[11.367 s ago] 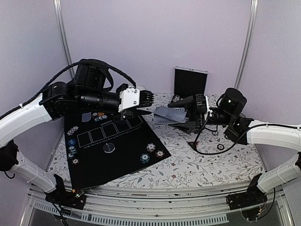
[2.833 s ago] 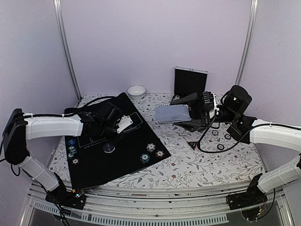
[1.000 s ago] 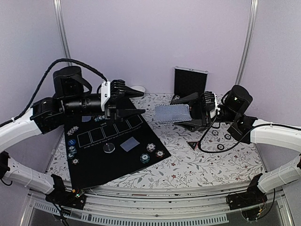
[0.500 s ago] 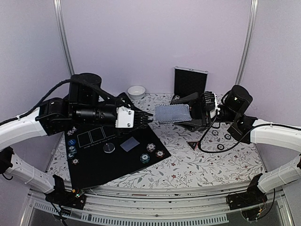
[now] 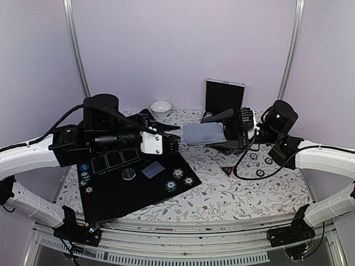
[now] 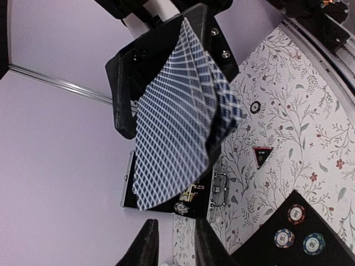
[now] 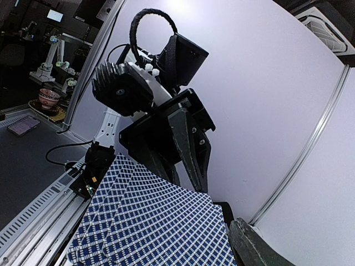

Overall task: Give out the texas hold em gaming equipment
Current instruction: Pick up the poker card from the face-down deck piles, then distribute the poker card in the small blind area.

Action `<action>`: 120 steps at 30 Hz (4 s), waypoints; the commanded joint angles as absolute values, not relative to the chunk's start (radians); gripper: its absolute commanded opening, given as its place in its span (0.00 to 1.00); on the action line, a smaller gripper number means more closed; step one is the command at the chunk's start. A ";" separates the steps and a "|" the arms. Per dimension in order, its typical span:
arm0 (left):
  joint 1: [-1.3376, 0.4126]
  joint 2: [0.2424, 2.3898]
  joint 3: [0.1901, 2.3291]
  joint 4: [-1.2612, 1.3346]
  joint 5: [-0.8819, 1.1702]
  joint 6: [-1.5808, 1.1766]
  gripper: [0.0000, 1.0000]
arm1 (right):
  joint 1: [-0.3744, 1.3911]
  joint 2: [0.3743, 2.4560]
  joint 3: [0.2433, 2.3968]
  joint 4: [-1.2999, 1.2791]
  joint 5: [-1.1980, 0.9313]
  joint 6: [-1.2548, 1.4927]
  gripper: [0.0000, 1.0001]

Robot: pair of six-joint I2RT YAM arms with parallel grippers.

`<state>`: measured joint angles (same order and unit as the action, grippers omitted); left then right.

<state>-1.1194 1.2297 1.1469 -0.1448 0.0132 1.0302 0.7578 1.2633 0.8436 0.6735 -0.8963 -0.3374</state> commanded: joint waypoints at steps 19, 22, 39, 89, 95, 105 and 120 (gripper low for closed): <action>-1.128 1.236 1.189 -0.103 0.079 1.061 0.30 | 0.752 1.244 0.853 0.691 -0.905 -0.338 0.60; -1.128 1.242 1.191 -0.096 0.094 1.063 0.29 | 0.752 1.244 0.854 0.691 -0.904 -0.337 0.60; -1.129 1.246 1.215 -0.097 0.137 1.064 0.22 | 0.752 1.240 0.850 0.689 -0.903 -0.339 0.60; -1.080 1.236 1.377 -0.007 -0.372 0.734 0.00 | 0.748 1.244 0.851 0.690 -0.914 -0.343 0.60; -0.901 1.283 1.402 -0.349 -0.904 0.369 0.00 | 0.746 1.246 0.857 0.690 -0.923 -0.348 0.60; -0.785 1.313 1.296 -1.164 -0.745 -0.519 0.00 | 0.745 1.247 0.864 0.689 -0.934 -0.349 0.60; -0.504 1.594 1.025 -1.242 -0.560 -0.615 0.00 | 0.736 1.247 0.862 0.690 -0.950 -0.350 0.60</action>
<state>-0.6014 1.5517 1.0420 -1.2762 -0.5827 -0.6147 0.7441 1.2633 0.8436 0.6739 -0.9340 -0.3454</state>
